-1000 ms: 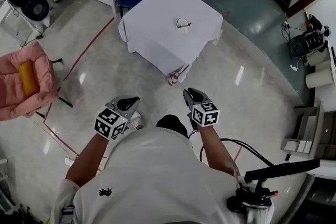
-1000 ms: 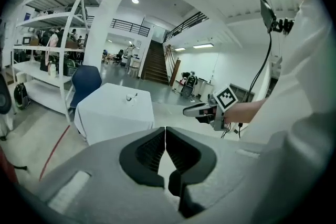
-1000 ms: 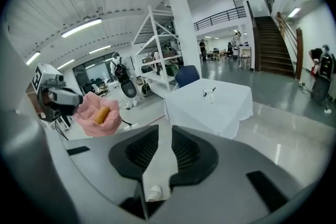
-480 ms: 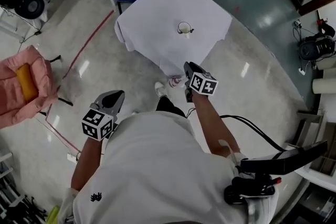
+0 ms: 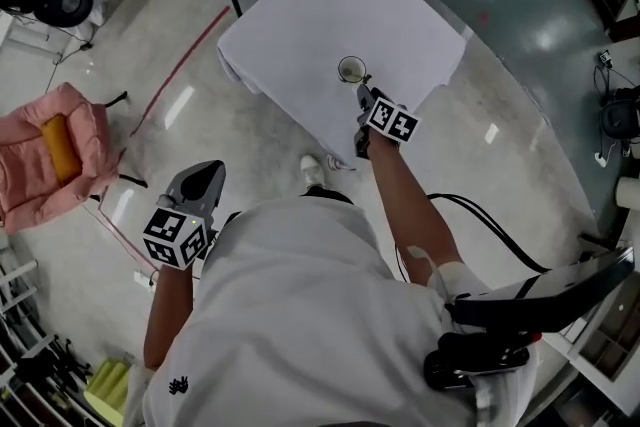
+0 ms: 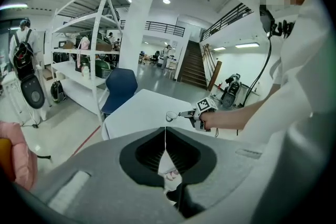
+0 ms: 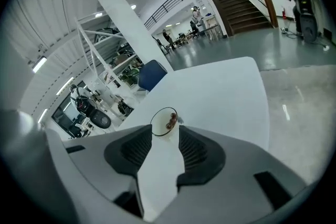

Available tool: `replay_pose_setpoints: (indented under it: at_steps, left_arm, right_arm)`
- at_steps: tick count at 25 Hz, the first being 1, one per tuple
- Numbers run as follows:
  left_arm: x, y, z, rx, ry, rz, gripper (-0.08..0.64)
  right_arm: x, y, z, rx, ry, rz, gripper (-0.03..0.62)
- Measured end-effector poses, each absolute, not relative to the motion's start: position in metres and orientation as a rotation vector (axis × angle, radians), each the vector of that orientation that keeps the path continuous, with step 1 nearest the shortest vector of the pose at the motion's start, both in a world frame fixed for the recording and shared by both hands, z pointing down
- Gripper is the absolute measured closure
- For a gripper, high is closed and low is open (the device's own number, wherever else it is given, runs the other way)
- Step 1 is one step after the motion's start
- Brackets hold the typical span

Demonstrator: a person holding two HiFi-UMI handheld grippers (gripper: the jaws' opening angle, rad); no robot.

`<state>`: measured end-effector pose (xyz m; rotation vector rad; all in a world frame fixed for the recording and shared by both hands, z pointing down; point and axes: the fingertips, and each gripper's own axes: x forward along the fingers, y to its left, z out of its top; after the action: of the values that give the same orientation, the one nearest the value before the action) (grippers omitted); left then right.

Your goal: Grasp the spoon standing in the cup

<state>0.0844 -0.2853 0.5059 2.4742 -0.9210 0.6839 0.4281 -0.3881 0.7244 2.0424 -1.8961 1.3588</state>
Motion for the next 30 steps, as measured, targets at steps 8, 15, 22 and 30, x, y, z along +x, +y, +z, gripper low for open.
replay_pose_setpoints:
  at_steps: [8, 15, 22, 30]
  left_arm:
    - [0.104, -0.307, 0.508, 2.393, -1.005, 0.725, 0.548]
    - [0.095, -0.312, 0.510, 2.364, -1.030, 0.713, 0.548]
    - [0.087, -0.308, 0.511, 2.371, -1.025, 0.699, 0.548]
    - [0.063, -0.293, 0.511, 2.403, -0.999, 0.643, 0.548]
  right_arm:
    - [0.442, -0.426, 0.752, 2.003, -1.882, 1.498, 0.453]
    - [0.437, -0.434, 0.750, 1.964, -1.874, 1.411, 0.537]
    - [0.441, -0.431, 0.733, 1.941, -1.909, 1.245, 0.540]
    - [0.429, -0.411, 0.695, 1.935, -1.935, 1.117, 0.541]
